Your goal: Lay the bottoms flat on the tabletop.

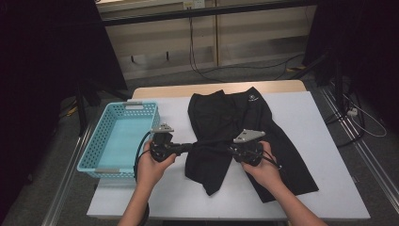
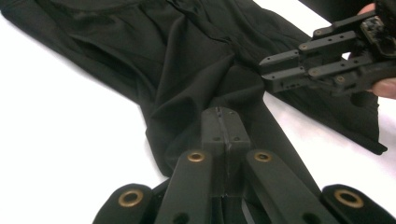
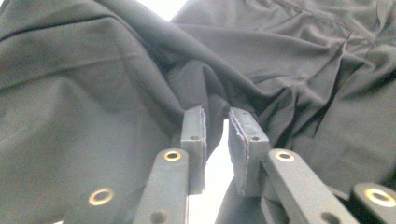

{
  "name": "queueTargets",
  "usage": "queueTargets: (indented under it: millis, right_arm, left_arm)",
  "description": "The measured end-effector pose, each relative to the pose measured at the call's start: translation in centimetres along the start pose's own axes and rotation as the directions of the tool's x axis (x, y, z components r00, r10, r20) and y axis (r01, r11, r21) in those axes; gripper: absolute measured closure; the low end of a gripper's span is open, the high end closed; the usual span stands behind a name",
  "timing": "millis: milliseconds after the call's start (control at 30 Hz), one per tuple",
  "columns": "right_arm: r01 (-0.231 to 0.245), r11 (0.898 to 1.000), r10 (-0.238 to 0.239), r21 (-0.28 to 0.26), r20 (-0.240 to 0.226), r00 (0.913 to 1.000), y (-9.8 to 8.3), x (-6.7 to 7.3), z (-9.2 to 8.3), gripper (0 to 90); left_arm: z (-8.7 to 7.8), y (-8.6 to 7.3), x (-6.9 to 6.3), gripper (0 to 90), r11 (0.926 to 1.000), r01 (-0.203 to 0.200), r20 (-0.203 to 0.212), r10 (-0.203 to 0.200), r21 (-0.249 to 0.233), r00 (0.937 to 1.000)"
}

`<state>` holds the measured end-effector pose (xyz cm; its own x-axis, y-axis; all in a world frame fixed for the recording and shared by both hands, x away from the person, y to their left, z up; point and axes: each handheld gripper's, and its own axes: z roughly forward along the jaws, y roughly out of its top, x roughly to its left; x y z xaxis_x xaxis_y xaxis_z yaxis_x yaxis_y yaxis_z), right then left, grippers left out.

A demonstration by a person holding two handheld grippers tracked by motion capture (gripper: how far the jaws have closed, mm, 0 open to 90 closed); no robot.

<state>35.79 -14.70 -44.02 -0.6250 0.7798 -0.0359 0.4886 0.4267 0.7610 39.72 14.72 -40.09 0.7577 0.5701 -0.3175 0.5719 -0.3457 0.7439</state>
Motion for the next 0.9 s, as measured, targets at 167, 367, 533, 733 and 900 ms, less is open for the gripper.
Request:
queueTargets:
  millis: [167, 367, 533, 733, 900]
  right_arm:
    - [0.02, 0.999, -0.023, -0.048, -0.054, 0.9983, 0.5, 1.7, -0.7, 64.4]
    - [0.093, 0.995, -0.096, -0.027, -0.232, 0.9679, 0.6, 5.6, 0.2, 53.8]
    - [0.159, 0.987, -0.15, 0.003, -0.324, 0.9341, 0.5, 8.2, 1.8, 47.4]
    - [0.198, 0.98, -0.182, 0.025, -0.293, 0.9387, 0.4, 8.1, 2.1, 89.3]
    - [0.197, 0.977, -0.166, 0.084, -0.284, 0.9443, -0.4, 6.1, 0.2, 89.6]
  left_arm:
    - [0.7, 0.1, -0.7, 90.0, 0.9997, -0.022, 0.022, 0.022, 0.008, 0.9995]
    - [1.2, 0.1, -1.2, 90.0, 0.9995, -0.031, 0.021, 0.032, -0.006, 0.9993]
    - [1.1, -0.2, -0.6, 89.7, 0.9999, -0.011, -0.001, 0.011, -0.005, 0.9999]
    - [0.8, -0.2, -0.2, 58.2, 0.9973, -0.053, -0.105, 0.048, -0.051, 0.9934]
    - [0.5, -0.1, 0.1, 40.7, 0.9953, -0.068, -0.156, 0.057, -0.068, 0.9861]
